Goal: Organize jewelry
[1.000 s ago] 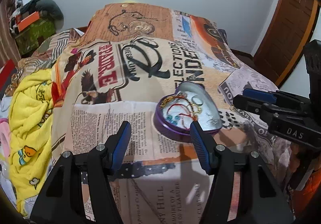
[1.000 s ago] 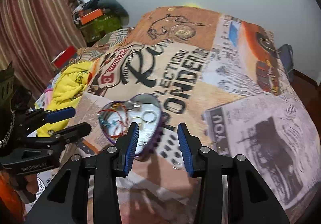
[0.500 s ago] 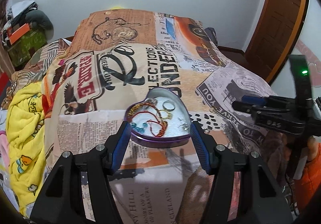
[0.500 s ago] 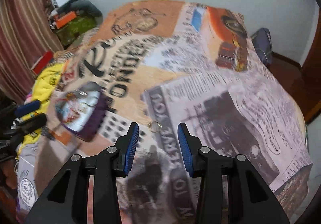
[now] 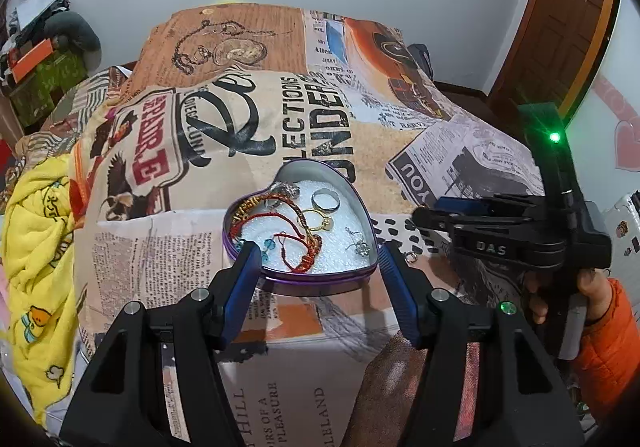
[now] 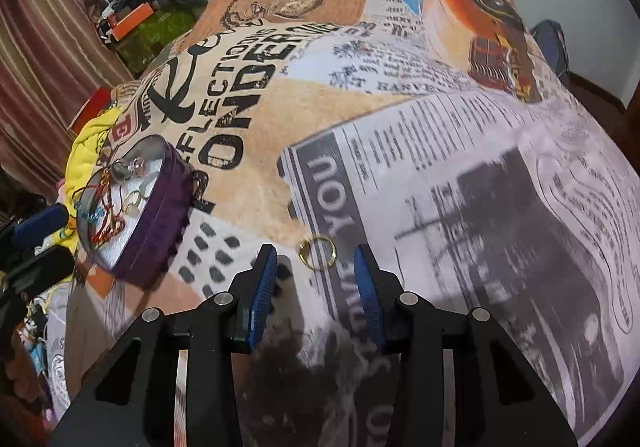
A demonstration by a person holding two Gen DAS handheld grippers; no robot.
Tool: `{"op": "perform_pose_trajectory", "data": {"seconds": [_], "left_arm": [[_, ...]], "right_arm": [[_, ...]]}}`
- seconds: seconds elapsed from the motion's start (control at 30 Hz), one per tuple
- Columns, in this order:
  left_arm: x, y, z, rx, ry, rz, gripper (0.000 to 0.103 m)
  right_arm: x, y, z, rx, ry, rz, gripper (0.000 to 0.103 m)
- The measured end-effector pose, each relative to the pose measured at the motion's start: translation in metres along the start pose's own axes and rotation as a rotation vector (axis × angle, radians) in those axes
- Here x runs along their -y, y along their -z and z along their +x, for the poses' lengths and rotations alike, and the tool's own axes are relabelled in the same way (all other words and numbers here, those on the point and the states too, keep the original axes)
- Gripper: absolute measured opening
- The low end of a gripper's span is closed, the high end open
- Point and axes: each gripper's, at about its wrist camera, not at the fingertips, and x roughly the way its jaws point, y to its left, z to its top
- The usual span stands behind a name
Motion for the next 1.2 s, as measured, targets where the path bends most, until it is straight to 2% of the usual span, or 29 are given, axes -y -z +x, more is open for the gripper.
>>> {"op": "perform_pose_trajectory", "data": {"seconds": [0.07, 0.27, 0.3, 0.4, 0.57, 0.63, 0.7, 0.73, 0.9, 1.0, 1.13, 1.2], "left_arm": [[0.002, 0.000, 0.001, -0.007, 0.003, 0.006, 0.060], [0.020, 0.004, -0.002, -0.020, 0.036, 0.046, 0.060], [0.025, 0.005, -0.003, -0.023, 0.045, 0.056, 0.060], [0.038, 0.008, -0.002, -0.041, 0.082, 0.079, 0.060], [0.054, 0.012, 0.008, -0.086, 0.176, 0.077, 0.060], [0.059, 0.014, 0.017, -0.112, 0.198, 0.066, 0.055], [0.062, 0.014, 0.028, -0.141, 0.212, 0.055, 0.042], [0.063, 0.014, 0.034, -0.151, 0.211, 0.050, 0.040], [0.065, 0.011, 0.060, -0.176, 0.168, 0.031, 0.025], [0.069, 0.007, 0.067, -0.158, 0.137, 0.050, 0.022], [0.073, 0.006, 0.076, -0.141, 0.092, 0.084, 0.018], [0.074, 0.005, 0.079, -0.139, 0.075, 0.094, 0.007]], "right_arm": [[-0.004, 0.001, 0.002, 0.009, 0.028, -0.021, 0.021], [-0.008, 0.007, -0.004, 0.014, 0.014, -0.036, 0.017], [-0.008, 0.010, -0.008, 0.016, 0.002, -0.029, 0.006], [-0.006, 0.014, -0.020, 0.035, -0.018, -0.003, 0.006], [-0.003, 0.024, -0.041, 0.071, -0.001, -0.004, 0.006], [0.000, 0.028, -0.049, 0.083, 0.011, -0.003, 0.006], [0.004, 0.030, -0.054, 0.084, 0.025, -0.001, 0.006], [0.005, 0.030, -0.056, 0.083, 0.029, 0.002, 0.006], [0.015, 0.032, -0.061, 0.056, 0.024, 0.034, 0.009], [0.019, 0.034, -0.061, 0.051, 0.017, 0.049, 0.015], [0.022, 0.036, -0.060, 0.054, 0.006, 0.064, 0.016], [0.025, 0.036, -0.059, 0.056, -0.004, 0.073, 0.016]]}}
